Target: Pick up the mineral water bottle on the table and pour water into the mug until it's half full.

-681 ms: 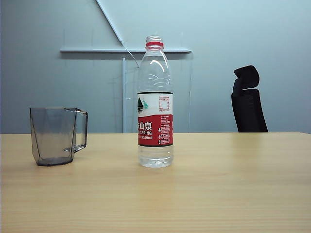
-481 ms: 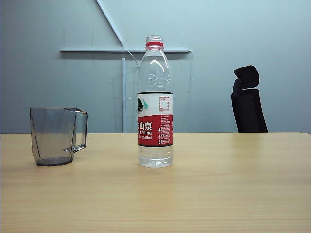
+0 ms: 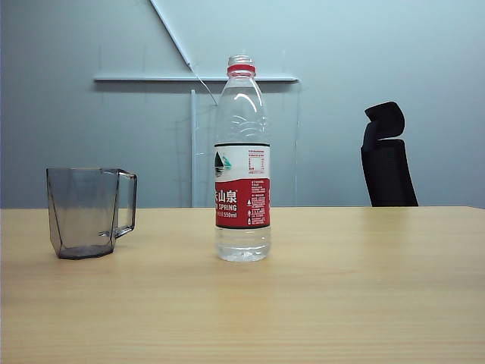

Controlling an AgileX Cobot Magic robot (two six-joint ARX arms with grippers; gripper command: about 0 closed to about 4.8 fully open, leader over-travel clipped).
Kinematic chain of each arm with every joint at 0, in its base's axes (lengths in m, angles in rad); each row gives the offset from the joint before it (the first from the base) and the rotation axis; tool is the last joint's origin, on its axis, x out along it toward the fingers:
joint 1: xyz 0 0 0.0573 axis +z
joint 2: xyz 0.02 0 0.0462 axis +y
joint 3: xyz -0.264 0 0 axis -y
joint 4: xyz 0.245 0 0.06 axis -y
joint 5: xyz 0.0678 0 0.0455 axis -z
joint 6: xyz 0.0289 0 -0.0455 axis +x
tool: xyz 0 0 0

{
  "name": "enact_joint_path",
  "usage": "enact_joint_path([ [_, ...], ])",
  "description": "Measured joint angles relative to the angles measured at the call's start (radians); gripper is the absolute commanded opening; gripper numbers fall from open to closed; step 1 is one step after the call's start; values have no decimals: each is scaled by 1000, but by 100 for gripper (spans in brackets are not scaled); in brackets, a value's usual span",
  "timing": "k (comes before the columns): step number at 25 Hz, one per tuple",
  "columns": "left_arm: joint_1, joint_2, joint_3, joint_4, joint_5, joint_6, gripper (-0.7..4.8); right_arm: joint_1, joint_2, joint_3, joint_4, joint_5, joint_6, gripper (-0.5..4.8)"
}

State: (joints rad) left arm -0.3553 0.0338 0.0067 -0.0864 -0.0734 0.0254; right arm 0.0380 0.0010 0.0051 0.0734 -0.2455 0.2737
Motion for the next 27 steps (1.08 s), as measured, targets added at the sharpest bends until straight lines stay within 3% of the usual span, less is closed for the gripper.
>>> enact_joint_path([
  [3,-130,43,0,0,0,0,-2,54,1,5,16,-93,72,-4],
  [7,-240,105,0,-1,7,0,-2,207,28,63,-26,-89,103,28],
  [8,-261,117,0,-2,11,0,-2,244,45,75,-27,-68,103,116],
  [9,-276,129,0,-2,10,0,-2,354,113,90,-24,26,88,272],
  [11,-278,130,0,0,10,0,-2,527,275,94,21,162,26,463],
  [16,-278,130,0,-1,9,0,-2,799,659,94,365,444,-129,479],
  [18,-278,130,0,0,9,0,-2,856,837,105,549,566,-166,479],
  [20,-278,130,0,0,9,0,-2,859,1118,142,798,652,-190,479],
  [21,-278,130,0,0,8,0,-2,848,1187,159,865,658,-193,479],
  [23,-279,129,0,0,8,0,-2,825,1539,304,1135,667,-196,479],
  [27,-278,125,0,-1,3,0,-2,817,1744,433,1281,661,-196,479],
])
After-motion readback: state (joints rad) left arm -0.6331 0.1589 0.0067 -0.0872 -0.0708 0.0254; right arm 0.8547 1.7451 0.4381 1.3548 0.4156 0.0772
